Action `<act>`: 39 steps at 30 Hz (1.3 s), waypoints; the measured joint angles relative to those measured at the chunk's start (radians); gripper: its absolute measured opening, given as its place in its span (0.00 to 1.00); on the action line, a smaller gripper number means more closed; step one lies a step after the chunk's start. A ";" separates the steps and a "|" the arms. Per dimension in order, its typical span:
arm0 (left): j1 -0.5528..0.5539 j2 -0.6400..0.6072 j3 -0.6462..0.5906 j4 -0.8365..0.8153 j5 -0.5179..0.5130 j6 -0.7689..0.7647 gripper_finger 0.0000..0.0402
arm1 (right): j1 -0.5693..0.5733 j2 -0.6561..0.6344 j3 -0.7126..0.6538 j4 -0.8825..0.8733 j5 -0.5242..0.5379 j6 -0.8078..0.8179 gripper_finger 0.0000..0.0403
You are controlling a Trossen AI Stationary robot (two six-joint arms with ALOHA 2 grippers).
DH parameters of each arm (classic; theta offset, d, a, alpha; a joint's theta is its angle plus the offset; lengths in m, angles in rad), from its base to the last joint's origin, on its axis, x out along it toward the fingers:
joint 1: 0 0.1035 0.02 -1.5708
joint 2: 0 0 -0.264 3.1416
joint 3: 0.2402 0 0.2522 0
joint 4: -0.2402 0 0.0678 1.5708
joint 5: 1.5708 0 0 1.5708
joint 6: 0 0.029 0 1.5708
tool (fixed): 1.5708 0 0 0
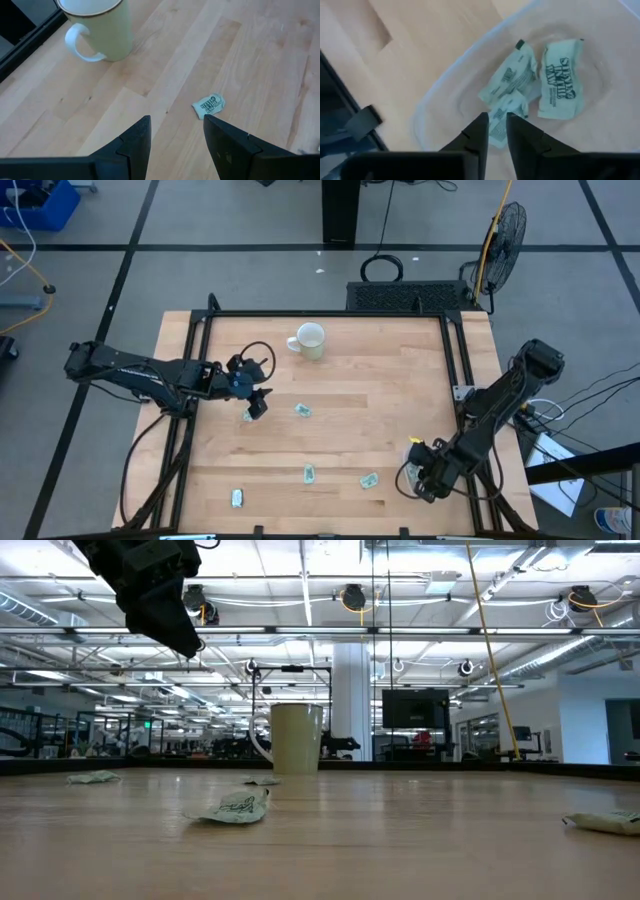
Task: Pick and place Stevia / Truvia into bins
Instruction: Put the stevia packet into the transparent bin
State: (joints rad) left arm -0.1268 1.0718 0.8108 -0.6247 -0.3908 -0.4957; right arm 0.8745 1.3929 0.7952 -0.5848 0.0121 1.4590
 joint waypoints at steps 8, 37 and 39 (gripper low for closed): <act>0.000 0.000 0.000 0.000 -0.001 0.000 0.47 | -0.070 -0.112 0.000 -0.004 -0.143 -0.032 0.15; 0.001 0.107 0.000 -0.281 0.005 -0.215 0.47 | -0.363 -0.097 -0.001 0.427 0.612 -1.227 0.24; 0.000 0.134 0.000 -0.292 0.006 -0.239 0.47 | -0.400 -0.090 -0.001 0.441 0.603 -1.263 0.29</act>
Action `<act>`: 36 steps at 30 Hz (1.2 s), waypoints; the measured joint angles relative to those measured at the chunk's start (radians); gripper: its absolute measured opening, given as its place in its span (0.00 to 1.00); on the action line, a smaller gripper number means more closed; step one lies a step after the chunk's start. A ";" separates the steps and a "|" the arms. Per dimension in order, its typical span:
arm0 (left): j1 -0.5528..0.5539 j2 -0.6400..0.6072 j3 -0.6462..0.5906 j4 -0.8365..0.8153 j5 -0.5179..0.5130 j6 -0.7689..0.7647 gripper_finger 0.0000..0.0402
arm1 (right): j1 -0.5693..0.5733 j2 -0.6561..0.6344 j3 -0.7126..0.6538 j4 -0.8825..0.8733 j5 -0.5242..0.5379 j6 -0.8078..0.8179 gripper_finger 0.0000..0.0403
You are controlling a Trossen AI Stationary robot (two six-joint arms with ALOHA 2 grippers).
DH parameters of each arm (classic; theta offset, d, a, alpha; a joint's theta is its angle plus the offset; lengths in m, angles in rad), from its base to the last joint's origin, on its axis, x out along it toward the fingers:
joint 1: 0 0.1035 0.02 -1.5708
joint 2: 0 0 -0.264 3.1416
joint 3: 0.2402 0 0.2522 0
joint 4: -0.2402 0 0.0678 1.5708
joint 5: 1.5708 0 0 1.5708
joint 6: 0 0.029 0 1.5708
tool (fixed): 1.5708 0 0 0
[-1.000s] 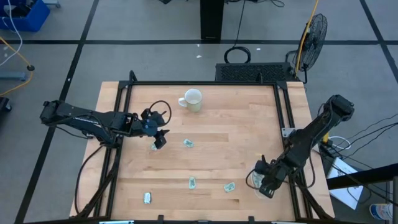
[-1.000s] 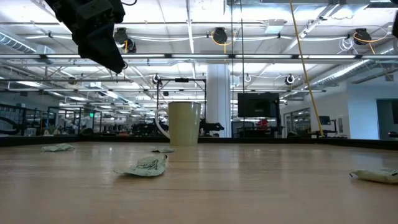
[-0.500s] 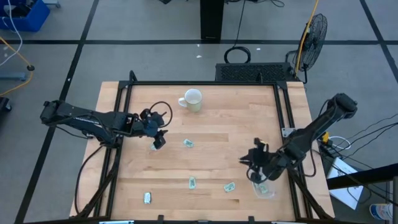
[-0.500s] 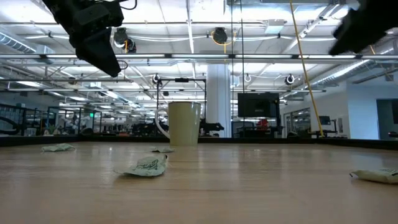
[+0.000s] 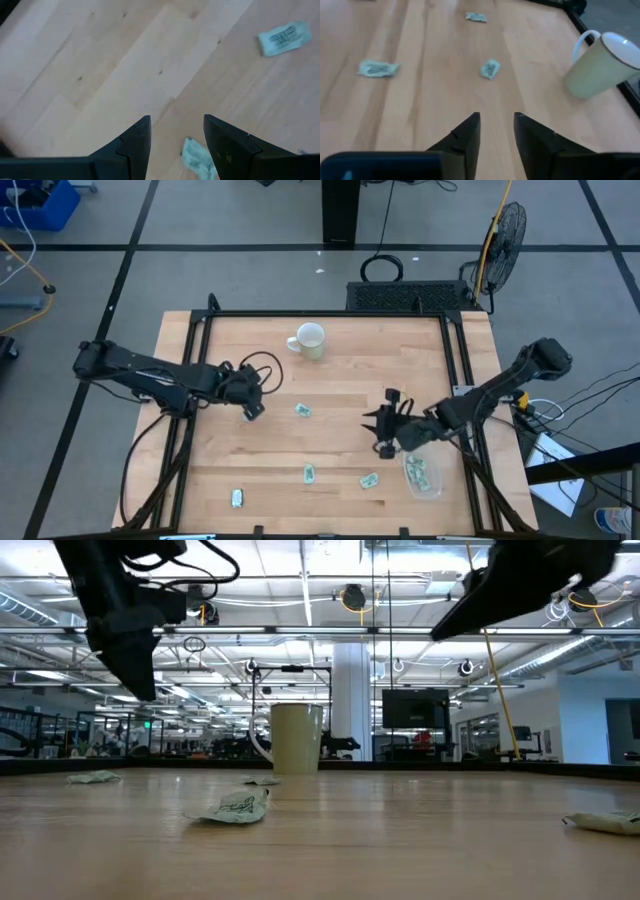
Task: Pick and place Stevia / Truvia into bins
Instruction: Put the stevia packet into the transparent bin
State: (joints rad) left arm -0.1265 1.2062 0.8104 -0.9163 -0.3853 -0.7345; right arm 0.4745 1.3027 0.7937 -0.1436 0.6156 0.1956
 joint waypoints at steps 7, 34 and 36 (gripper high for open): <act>0.000 0.075 0.000 0.071 -0.012 0.048 0.47 | -0.177 -0.001 0.000 0.004 -0.196 0.043 0.39; 0.003 0.118 0.000 0.212 0.044 0.154 0.47 | -0.409 0.517 0.210 0.458 -0.542 -0.240 0.39; 0.003 0.118 0.000 0.214 0.044 0.154 0.47 | -0.409 0.556 0.262 0.394 -0.543 -0.283 0.39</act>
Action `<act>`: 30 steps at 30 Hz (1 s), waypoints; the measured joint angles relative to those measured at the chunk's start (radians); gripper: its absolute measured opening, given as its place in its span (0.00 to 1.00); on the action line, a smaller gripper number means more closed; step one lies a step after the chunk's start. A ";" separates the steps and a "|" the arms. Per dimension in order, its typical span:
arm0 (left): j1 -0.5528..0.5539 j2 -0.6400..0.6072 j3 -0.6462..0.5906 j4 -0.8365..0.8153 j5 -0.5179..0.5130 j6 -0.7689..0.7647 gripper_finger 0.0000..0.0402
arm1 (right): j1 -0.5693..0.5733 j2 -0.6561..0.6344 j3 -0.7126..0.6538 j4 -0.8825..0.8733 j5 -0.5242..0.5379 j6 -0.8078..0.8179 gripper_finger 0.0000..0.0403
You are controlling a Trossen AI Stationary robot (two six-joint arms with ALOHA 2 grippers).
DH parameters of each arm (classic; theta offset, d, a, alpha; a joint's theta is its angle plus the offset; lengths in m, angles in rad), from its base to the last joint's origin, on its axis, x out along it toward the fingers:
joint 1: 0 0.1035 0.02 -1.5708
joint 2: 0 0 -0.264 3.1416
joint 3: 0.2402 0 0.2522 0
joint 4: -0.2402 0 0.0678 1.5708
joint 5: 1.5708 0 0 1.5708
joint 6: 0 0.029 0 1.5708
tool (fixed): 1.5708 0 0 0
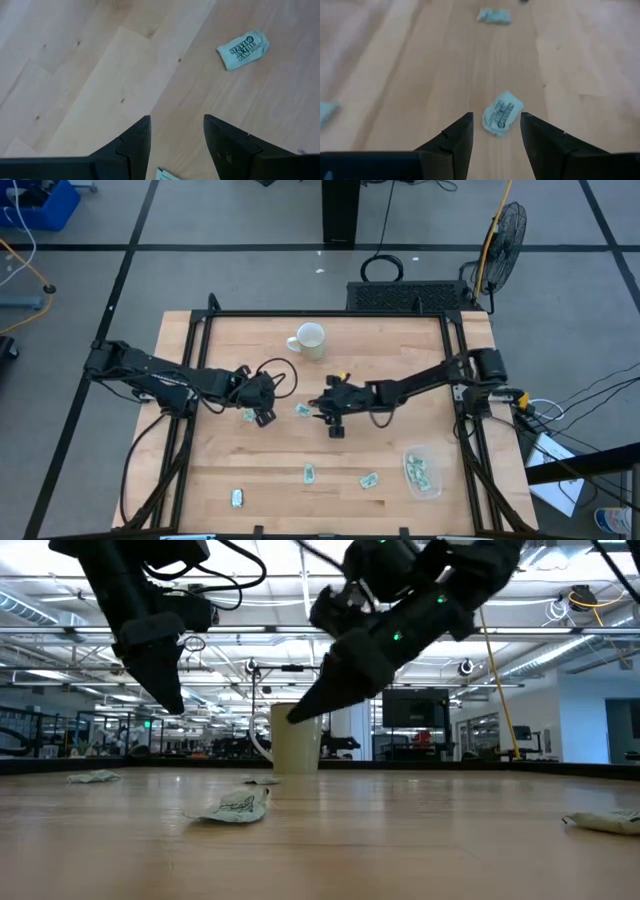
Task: Pick and place Stevia / Truvia into bins
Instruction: Put the stevia packet into the transparent bin
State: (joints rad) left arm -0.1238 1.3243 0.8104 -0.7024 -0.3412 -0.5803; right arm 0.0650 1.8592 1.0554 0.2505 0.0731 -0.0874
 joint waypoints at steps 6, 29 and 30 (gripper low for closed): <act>0.000 0.000 0.000 -0.002 0.000 0.000 0.47 | -0.007 0.105 0.074 0.021 -0.065 -0.040 0.39; 0.000 -0.001 0.000 -0.001 -0.001 0.052 0.47 | -0.046 0.218 0.112 0.026 -0.076 -0.032 0.29; 0.000 -0.001 0.000 -0.001 -0.001 0.052 0.47 | -0.046 0.222 0.112 0.029 -0.078 -0.034 0.29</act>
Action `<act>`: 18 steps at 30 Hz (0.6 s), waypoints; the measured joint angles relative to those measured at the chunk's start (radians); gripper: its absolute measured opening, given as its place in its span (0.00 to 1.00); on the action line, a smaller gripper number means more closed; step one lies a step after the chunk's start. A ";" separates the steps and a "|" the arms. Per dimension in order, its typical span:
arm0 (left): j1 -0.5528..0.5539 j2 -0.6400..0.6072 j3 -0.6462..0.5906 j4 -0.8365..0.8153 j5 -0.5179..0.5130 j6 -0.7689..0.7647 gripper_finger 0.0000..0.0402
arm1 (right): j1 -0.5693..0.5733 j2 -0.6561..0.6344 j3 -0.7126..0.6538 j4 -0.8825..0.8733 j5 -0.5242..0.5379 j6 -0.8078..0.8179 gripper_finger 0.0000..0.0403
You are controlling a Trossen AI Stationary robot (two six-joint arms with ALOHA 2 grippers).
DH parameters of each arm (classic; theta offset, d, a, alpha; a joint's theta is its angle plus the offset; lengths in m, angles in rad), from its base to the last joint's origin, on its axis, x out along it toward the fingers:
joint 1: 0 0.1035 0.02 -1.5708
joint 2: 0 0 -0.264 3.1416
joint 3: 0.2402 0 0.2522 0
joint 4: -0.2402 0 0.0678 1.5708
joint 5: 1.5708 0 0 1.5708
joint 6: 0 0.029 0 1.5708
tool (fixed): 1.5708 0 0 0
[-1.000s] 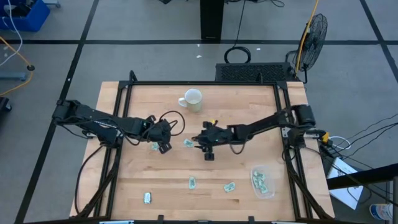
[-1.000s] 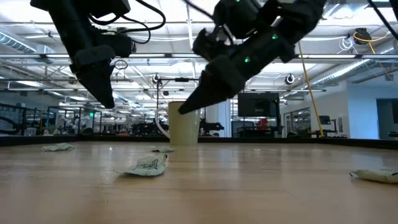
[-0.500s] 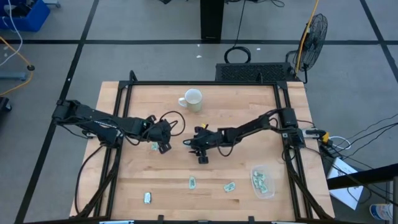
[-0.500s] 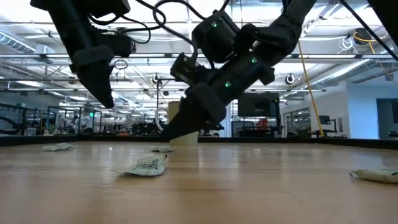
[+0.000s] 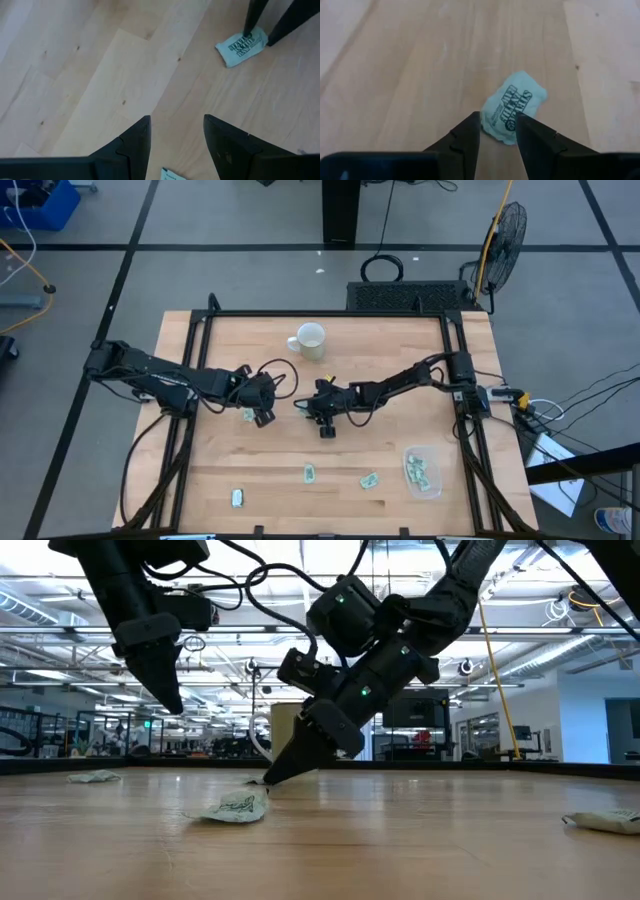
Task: Pick and place Stevia / Truvia into bins
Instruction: Put the stevia packet into the transparent bin
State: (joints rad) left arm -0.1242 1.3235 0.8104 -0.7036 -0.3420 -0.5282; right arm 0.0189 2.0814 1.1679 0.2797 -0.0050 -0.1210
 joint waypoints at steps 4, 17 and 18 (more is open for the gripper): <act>0.000 0.000 0.000 0.000 0.000 -0.001 0.47 | 0.000 0.025 0.002 0.012 -0.034 0.003 0.29; -0.002 0.000 0.000 0.000 0.000 -0.006 0.47 | -0.002 0.018 0.002 -0.024 0.053 0.002 0.07; -0.002 0.000 0.000 0.001 0.000 -0.007 0.47 | -0.001 0.007 0.001 -0.044 0.059 -0.001 0.04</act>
State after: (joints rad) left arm -0.1257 1.3235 0.8104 -0.7030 -0.3416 -0.5348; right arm 0.0180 2.0887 1.1687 0.2359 0.0542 -0.1218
